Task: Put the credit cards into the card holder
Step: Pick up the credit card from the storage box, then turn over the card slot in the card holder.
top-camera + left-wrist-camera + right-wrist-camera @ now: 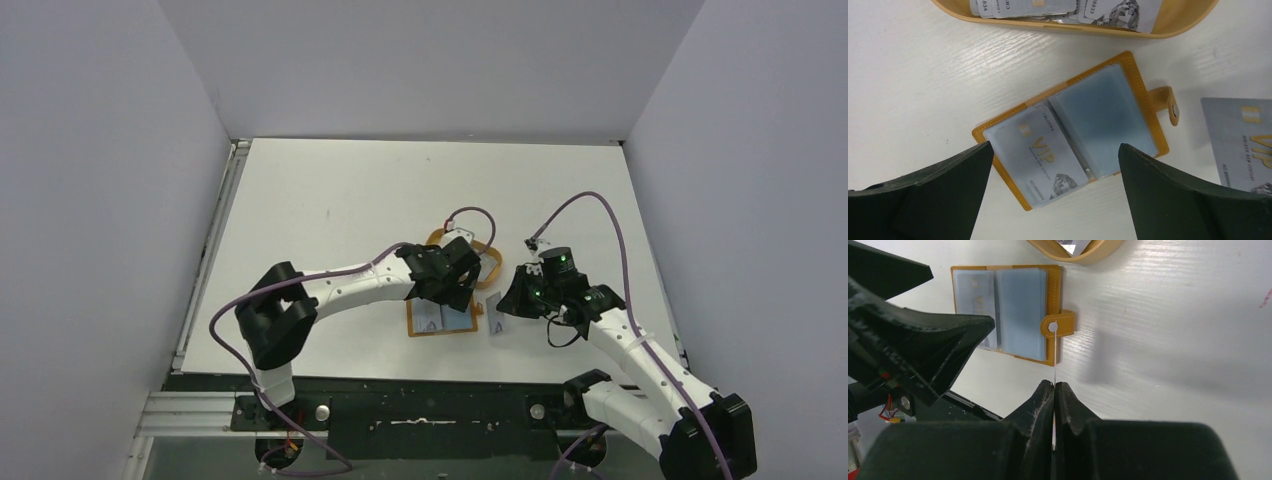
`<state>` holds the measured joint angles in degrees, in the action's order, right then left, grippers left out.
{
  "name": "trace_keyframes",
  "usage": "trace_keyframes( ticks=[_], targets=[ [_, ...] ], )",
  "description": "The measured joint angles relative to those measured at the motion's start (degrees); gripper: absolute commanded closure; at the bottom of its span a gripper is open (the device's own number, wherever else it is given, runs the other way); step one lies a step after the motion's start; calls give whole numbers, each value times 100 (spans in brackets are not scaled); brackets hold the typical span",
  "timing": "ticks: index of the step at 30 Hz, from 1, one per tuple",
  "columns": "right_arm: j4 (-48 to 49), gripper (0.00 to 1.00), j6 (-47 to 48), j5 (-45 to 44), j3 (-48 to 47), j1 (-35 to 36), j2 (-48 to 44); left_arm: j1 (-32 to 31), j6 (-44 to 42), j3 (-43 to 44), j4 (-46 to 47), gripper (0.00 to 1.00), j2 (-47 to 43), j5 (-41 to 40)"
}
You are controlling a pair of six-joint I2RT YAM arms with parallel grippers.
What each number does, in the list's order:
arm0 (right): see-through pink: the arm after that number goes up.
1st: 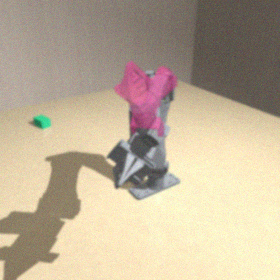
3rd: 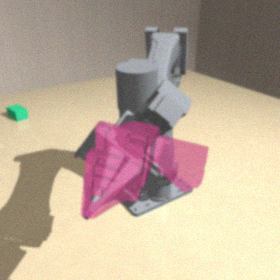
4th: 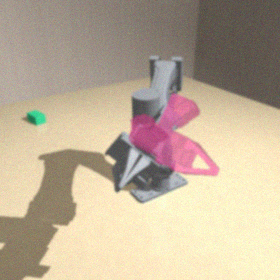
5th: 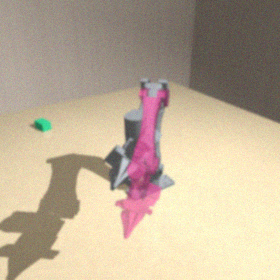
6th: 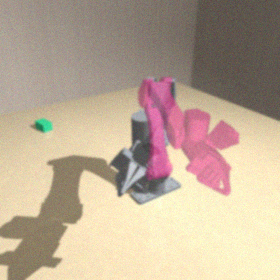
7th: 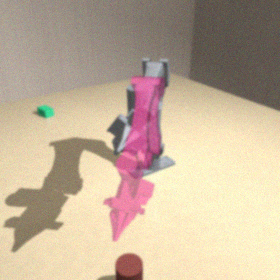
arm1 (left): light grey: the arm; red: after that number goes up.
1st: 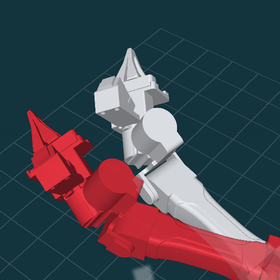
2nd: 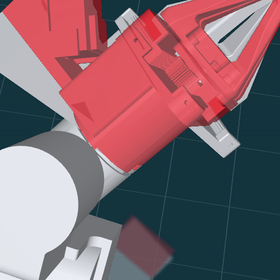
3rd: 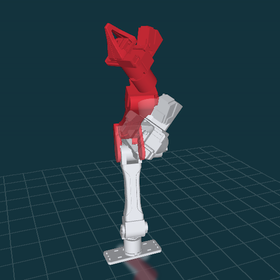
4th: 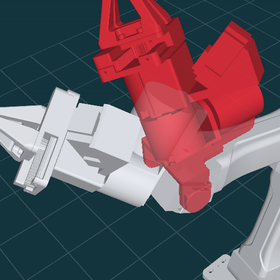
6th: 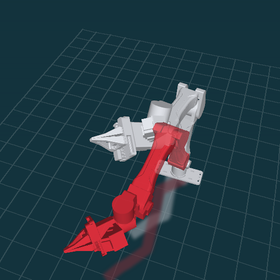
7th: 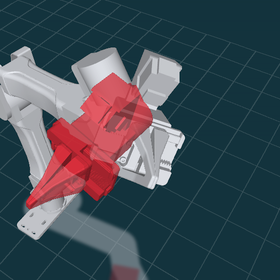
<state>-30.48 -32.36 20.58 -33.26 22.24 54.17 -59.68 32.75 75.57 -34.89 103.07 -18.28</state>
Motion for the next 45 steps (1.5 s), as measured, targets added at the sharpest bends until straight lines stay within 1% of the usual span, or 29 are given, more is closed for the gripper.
trace_keyframes(
  ticks=[5,14,16,19,27,33,38,41,42,45],
  targets=[
    [7,100,125,-28,0,0,-28,-2,2,164,-144,3,367,-151],
    [83,100,173,-15,15,0,-35,-24,15,164,-243,3,713,-243],
    [96,100,175,9,31,0,-35,-24,24,162,-240,6,743,-254],
    [131,100,175,66,48,7,-35,-24,57,160,-245,13,774,-258],
    [273,100,170,247,50,35,20,2,131,-7,-160,35,774,-256],
    [474,100,149,417,52,105,258,92,127,-212,63,44,632,-240],
    [654,100,109,614,52,166,507,140,122,-374,199,47,520,-227],
    [730,100,81,730,50,186,807,140,114,-398,238,48,503,-225],
    [739,100,63,750,50,186,920,140,111,-400,249,47,503,-223],
    [772,100,13,839,50,186,1189,142,107,-433,280,36,481,-216]
  ],
)
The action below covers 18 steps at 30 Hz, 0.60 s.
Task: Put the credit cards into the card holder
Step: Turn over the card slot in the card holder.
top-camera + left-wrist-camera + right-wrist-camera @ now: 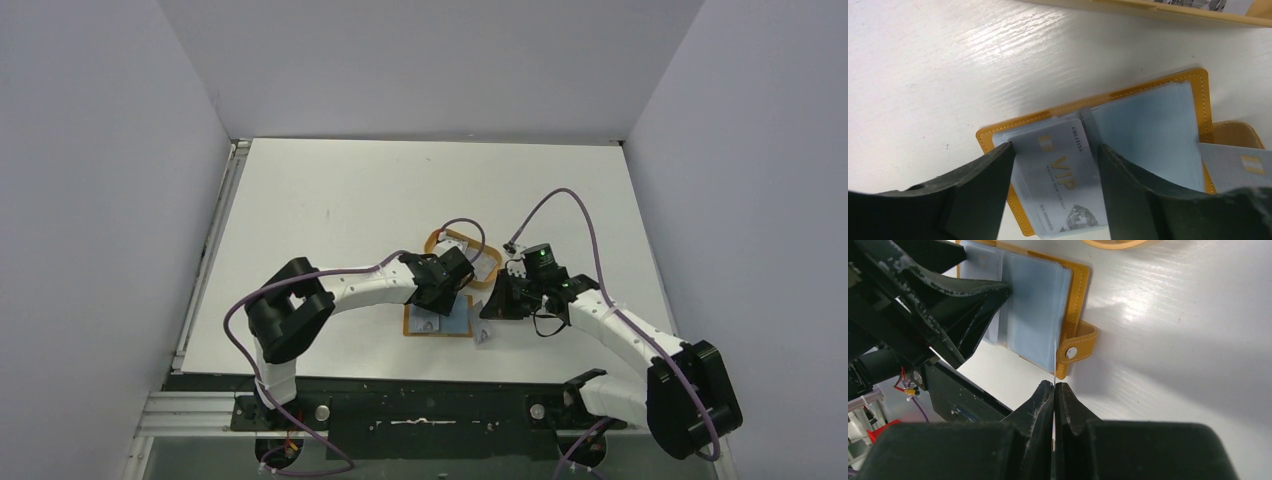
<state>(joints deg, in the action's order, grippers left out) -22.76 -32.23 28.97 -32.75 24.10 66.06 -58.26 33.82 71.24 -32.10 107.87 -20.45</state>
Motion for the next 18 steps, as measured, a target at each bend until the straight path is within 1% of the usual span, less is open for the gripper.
trace_keyframes(
  ticks=[3,5,11,14,18],
  targets=[
    [31,100,-57,24,0,0,118,28,7,-52,22,24,-44,28],
    [59,100,-85,24,0,0,116,55,33,-96,-13,19,-83,33],
    [107,100,-127,22,0,0,111,85,50,-107,-328,16,-398,33],
    [118,100,-140,22,0,0,111,83,50,-107,-389,20,-737,48],
    [168,100,-142,22,0,0,111,85,52,-107,-289,34,-1113,372]
  ],
)
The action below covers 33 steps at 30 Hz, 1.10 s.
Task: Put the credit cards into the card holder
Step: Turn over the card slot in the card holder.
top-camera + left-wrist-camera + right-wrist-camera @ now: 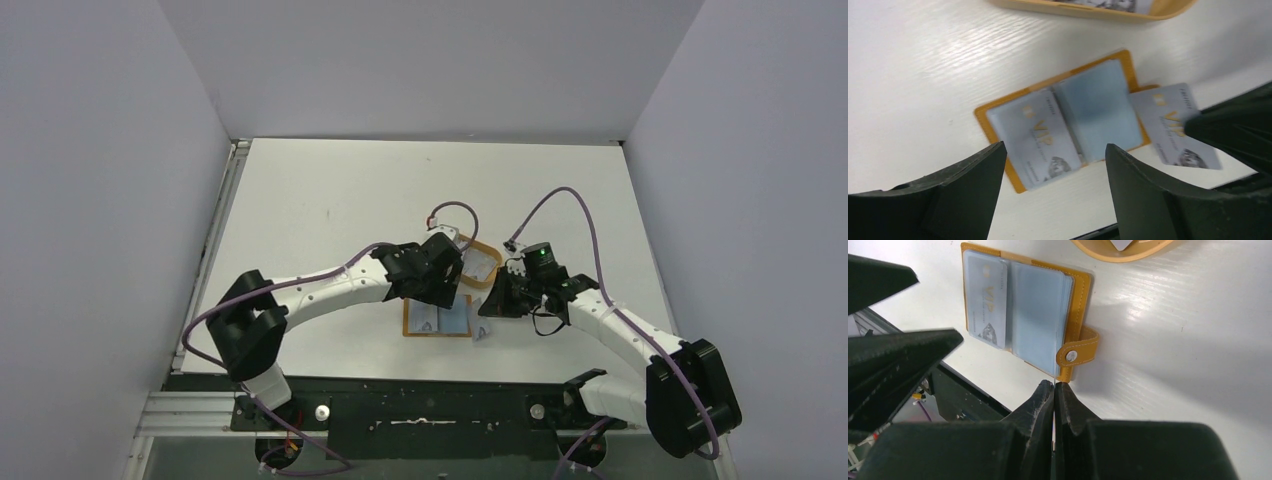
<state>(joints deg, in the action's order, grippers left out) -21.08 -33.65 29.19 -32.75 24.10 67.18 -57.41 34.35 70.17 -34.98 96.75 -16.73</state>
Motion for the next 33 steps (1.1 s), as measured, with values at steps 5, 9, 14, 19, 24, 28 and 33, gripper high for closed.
trace_keyframes(
  ticks=[5,9,14,19,24,28,33],
  targets=[
    [149,100,-2,17,4,0,31,0,-48,92,260,46,63,809],
    [251,100,-2,22,101,0,96,17,-68,195,472,52,350,1331],
    [262,100,-7,22,179,0,157,127,-61,221,643,59,708,1766],
    [262,100,-7,20,181,0,160,267,-48,221,763,71,1086,1961],
    [262,100,-7,17,181,0,160,326,-2,221,721,84,1283,1886],
    [262,100,-4,17,181,0,160,358,74,219,688,91,1290,1792],
    [264,100,-4,22,181,0,162,402,157,186,680,97,1290,1753]
  ],
)
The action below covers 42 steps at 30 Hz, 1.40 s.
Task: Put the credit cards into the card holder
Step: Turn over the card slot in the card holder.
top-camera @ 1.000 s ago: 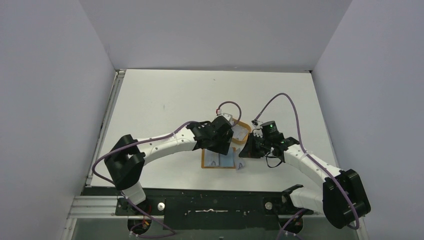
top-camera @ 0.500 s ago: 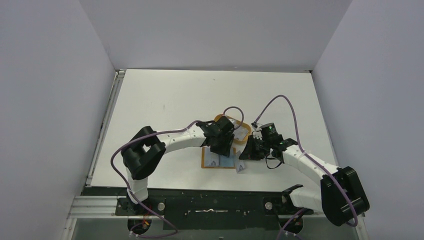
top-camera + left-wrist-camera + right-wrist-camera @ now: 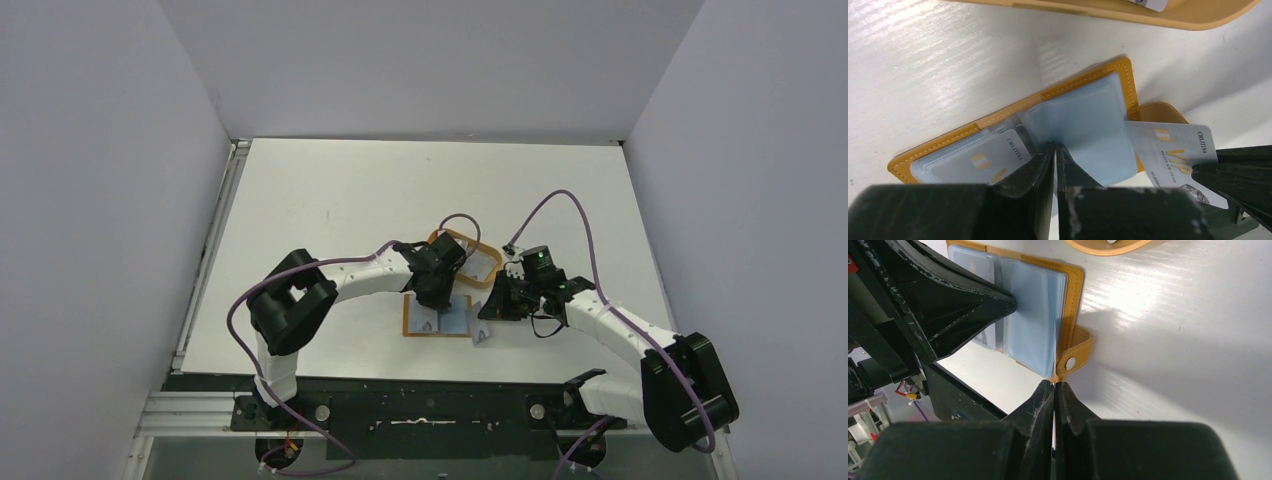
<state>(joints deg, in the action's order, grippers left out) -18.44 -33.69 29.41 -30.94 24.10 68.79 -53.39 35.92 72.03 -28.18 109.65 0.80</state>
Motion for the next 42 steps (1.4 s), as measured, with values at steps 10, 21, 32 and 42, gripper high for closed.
trace_keyframes(
  ticks=[10,21,32,42],
  targets=[
    [293,100,-68,249,22,0,90,24,111,-44,44,95,0,-2],
    [909,100,-223,708,129,0,564,72,94,-66,-7,49,-157,31],
    [1346,100,-439,857,164,92,708,179,83,-68,-111,13,-654,188],
    [1541,100,-501,859,127,380,723,339,234,-514,-138,14,-1432,144]
  ],
)
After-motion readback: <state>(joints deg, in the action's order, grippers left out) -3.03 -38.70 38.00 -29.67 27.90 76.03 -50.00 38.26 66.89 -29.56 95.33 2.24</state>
